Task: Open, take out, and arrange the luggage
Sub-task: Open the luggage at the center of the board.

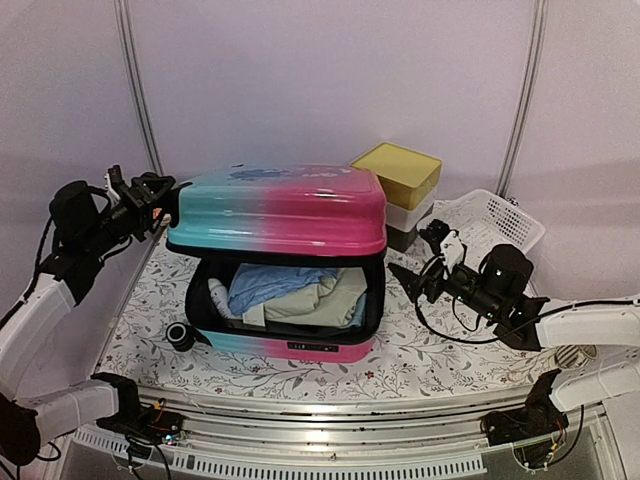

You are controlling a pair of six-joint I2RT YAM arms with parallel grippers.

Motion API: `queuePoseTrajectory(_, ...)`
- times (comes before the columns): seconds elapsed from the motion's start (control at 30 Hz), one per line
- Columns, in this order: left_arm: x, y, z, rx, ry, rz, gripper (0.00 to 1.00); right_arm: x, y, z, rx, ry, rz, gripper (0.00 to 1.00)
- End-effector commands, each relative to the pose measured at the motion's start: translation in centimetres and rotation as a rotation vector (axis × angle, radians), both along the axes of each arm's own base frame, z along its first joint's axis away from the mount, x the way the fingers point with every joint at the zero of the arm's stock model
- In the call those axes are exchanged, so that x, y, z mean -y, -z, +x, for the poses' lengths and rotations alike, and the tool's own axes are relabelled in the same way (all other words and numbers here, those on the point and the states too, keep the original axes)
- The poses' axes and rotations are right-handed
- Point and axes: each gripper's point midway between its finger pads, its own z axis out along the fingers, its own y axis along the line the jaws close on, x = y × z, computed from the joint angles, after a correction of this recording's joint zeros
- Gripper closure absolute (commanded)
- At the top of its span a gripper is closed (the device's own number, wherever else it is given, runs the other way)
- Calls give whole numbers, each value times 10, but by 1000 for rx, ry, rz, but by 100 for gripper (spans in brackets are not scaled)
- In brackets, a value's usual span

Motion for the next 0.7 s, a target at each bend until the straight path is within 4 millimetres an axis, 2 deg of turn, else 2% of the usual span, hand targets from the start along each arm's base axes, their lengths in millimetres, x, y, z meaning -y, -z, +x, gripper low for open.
queuePoseTrajectory(0.0, 11, -62, -15, 179, 61, -37, 55, -22, -37, -2, 255, -20, -30, 4)
queuePoseTrajectory(0.17, 13, -65, -15, 183, 76, -35, 55, -34, -47, 9, 350, 35, -49, 7)
queuePoseTrajectory(0.37, 13, -66, -17, 192, 73, 0, 55, -52, -63, 4, 380, -40, -9, 45)
queuePoseTrajectory(0.53, 7, -58, -23, 190, 32, 64, 51, -53, -82, 5, 375, -40, 42, 57)
queuePoseTrajectory(0.67, 0, -60, -32, 215, -13, 164, 41, -54, -96, 18, 321, 1, 81, 63)
